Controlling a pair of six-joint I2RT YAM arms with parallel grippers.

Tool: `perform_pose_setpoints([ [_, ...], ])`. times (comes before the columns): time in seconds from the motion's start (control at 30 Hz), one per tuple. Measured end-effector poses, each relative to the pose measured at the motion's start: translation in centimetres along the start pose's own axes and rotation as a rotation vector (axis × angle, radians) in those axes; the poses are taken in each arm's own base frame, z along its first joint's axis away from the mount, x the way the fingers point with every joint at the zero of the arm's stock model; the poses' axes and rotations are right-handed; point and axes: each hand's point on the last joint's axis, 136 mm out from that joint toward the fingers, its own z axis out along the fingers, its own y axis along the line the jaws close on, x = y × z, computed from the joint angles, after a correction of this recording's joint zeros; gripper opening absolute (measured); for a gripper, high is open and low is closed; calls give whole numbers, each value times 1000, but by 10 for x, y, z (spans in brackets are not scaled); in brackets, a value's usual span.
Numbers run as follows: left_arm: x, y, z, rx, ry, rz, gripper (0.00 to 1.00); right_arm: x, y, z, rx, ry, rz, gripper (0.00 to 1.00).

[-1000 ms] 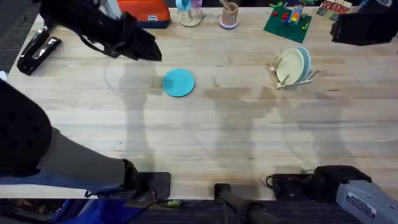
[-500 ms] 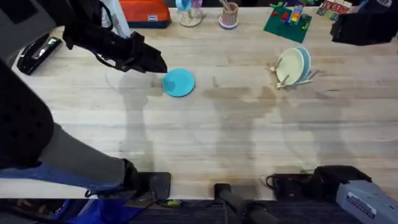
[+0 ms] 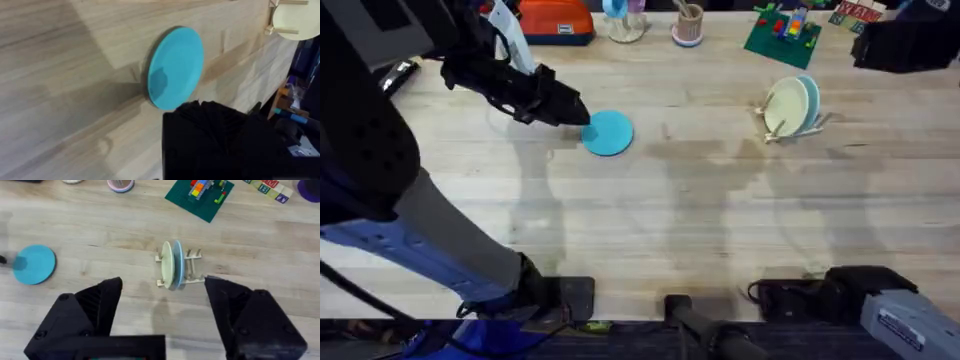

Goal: Pick up the plates from the table one by one and place each into a slot on the dish rack.

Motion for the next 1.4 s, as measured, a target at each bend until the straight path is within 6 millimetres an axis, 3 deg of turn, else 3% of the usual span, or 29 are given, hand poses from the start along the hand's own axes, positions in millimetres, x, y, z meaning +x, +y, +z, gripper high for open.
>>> perform_pose_setpoints([
  [0.73,-4,17,15,9,15,-15,41,0,0,0,0,0,0,993],
  [1.0,-5,39,35,10,47,-44,41,0,0,0,0,0,0,993],
  [1.4,-4,40,44,75,56,-82,41,0,0,0,0,0,0,993],
])
